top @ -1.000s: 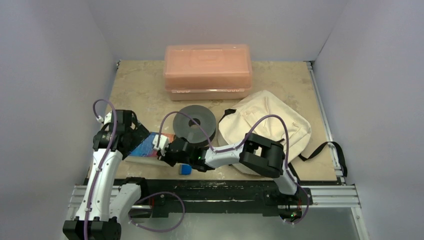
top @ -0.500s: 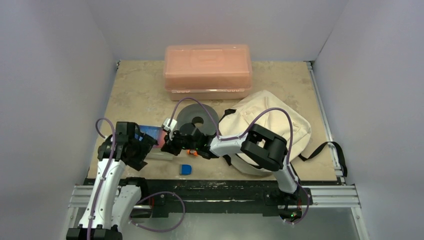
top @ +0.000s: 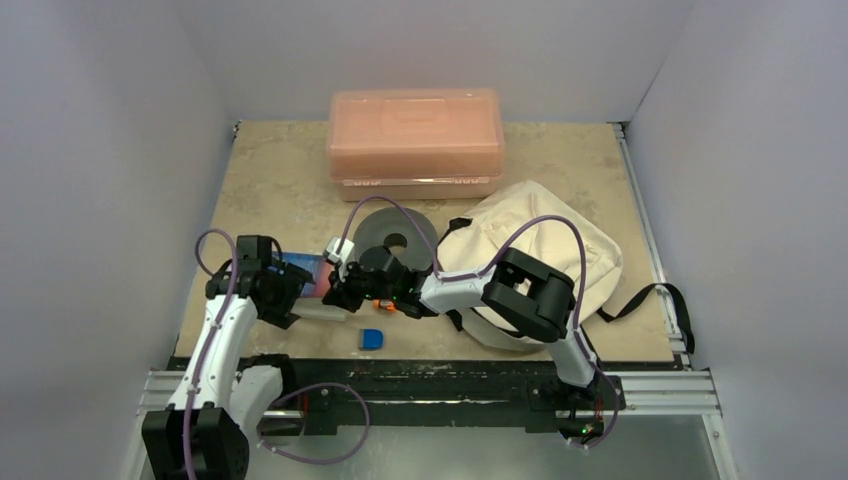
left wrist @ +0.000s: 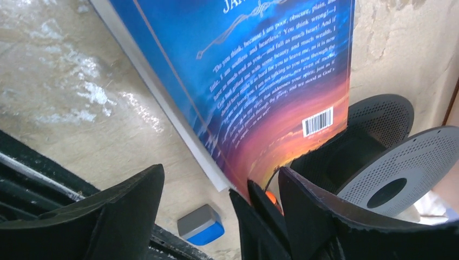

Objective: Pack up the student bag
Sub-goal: Pick up the book from the center of the board.

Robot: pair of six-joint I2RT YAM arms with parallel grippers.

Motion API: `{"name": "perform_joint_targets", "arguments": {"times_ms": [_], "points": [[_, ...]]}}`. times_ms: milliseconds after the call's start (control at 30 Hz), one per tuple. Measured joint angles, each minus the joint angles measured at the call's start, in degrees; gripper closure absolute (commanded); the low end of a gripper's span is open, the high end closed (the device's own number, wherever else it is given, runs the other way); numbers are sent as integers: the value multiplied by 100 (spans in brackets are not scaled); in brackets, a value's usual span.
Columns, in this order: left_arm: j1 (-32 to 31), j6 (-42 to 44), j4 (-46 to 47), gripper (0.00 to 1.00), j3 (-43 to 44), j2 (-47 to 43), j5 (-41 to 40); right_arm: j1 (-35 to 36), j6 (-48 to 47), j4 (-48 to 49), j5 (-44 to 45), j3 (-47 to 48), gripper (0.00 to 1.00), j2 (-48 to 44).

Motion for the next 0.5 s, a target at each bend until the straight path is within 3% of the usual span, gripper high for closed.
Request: {"name": "perform_joint_targets", "arguments": {"times_ms": [267, 433, 500], "points": [[378, 57, 629, 37, -175, 461, 221, 24, -136, -46, 7, -4, 100, -9], [452, 50, 901, 34, -376, 485, 361, 55, -223, -87, 28, -2, 100, -9], [481, 50, 962, 38, -422, 485, 420, 59, -238, -90, 31, -2, 100, -11]]}}
